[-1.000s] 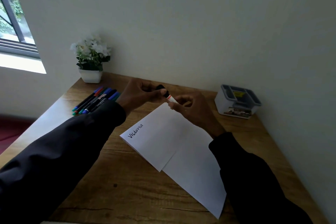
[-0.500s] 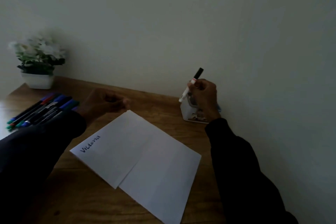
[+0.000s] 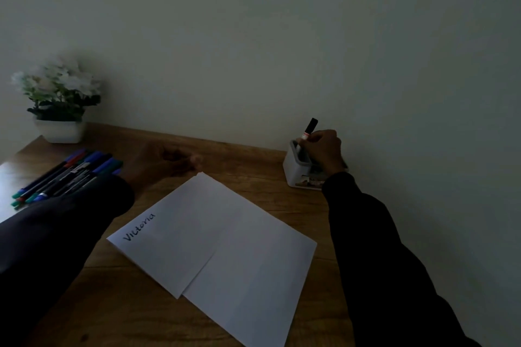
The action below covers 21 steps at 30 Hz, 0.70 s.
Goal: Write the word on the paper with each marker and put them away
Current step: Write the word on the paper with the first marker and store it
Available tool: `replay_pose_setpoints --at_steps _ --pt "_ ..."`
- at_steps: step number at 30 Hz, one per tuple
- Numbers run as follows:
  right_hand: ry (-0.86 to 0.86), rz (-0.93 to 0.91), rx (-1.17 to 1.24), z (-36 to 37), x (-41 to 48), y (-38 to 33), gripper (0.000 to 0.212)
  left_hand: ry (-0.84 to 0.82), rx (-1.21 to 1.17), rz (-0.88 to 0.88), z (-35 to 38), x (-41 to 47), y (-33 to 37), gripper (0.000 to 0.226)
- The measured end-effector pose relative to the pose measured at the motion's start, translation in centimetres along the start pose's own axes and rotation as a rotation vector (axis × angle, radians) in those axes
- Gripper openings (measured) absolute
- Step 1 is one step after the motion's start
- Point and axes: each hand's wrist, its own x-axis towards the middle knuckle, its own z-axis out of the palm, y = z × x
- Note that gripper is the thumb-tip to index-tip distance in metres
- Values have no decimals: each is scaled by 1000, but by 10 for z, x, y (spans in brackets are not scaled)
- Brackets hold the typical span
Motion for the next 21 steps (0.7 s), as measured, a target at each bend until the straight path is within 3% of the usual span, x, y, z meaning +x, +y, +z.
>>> replay_pose_setpoints --at_steps 10,21 --pt "-4 71 9 5 2 -6 21 61 -1 -32 -11 -7 -1 9" --pt "101 108 2 3 -2 -10 19 81 -7 -49 -21 -25 7 21"
